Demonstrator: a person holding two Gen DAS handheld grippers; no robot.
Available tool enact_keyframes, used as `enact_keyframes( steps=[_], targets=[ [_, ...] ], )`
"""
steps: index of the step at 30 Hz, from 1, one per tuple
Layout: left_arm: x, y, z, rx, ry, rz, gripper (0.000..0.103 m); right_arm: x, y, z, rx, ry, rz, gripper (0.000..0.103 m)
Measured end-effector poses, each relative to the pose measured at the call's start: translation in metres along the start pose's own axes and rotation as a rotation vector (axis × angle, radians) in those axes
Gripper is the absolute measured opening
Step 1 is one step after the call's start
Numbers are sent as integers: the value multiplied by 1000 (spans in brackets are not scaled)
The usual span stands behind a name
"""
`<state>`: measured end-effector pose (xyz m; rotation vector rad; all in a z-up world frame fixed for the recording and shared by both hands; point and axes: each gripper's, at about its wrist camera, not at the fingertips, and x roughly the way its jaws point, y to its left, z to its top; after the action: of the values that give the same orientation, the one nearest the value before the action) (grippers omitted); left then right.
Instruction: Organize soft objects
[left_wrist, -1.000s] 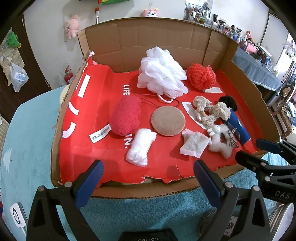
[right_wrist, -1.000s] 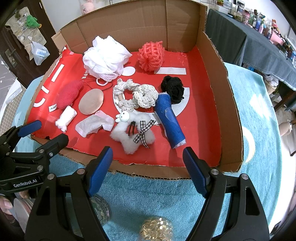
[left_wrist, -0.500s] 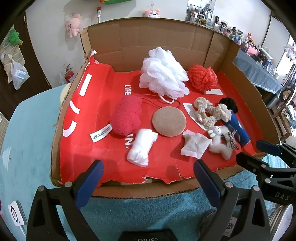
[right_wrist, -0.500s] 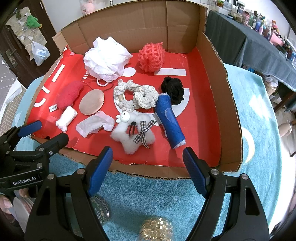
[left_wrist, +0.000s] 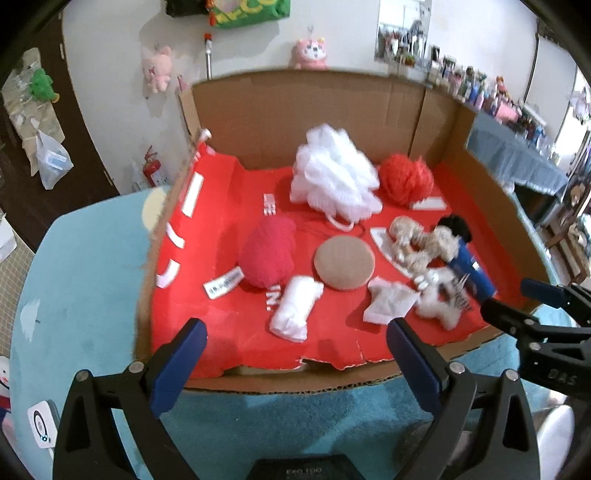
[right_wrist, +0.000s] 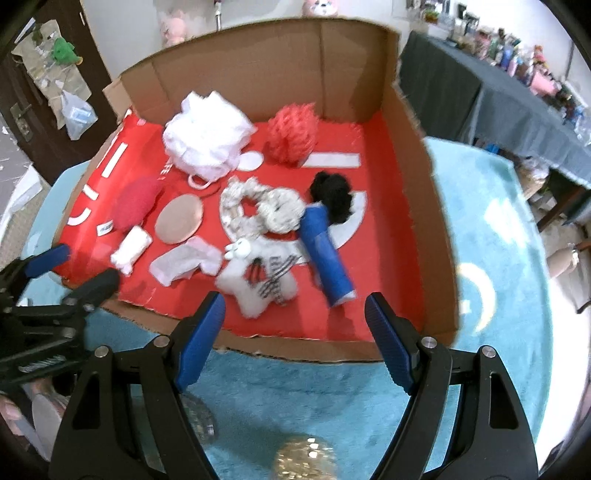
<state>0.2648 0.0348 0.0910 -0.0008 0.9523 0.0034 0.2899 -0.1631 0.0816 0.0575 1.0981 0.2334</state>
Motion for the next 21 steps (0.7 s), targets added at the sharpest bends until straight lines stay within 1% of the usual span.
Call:
enact_keyframes(
  steps=[2, 5, 6, 7, 8, 11, 14, 15, 16, 17, 21],
  targets=[
    [-14, 6, 2, -17, -33, 13, 100, -7, 0, 1, -19, -19, -19, 78],
    [-35, 15, 0, -46, -79, 11, 100, -29, -4, 2, -18, -66, -19, 78],
    [-43, 17, -3, -56, -95, 7, 100, -41, -5, 0, -17, -95, -23, 78],
    [-54, 19, -7, -66, -120, 1, 100, -49, -6, -1, -18, -115, -27, 78],
    [-61, 20, -11, -69, -134, -1, 103, -58, -6, -4, -22, -135, -33, 78],
    [-86, 20, -30, -71, -195, -9, 103, -90, -4, -18, -40, -213, -36, 78],
    [-110, 15, -55, -57, -248, -28, 103, -117, 0, -44, -57, -280, -23, 78],
    [-115, 13, -62, -52, -261, -35, 103, -125, 3, -54, -60, -295, -11, 82],
    [-121, 10, -71, -47, -277, -40, 103, -131, 4, -63, -62, -310, 0, 88],
    [-126, 6, -82, -42, -294, -45, 103, -136, 6, -73, -63, -326, 9, 91],
    [-138, -5, -114, -23, -330, -75, 103, -154, 15, -122, -79, -400, 34, 94]
  ],
)
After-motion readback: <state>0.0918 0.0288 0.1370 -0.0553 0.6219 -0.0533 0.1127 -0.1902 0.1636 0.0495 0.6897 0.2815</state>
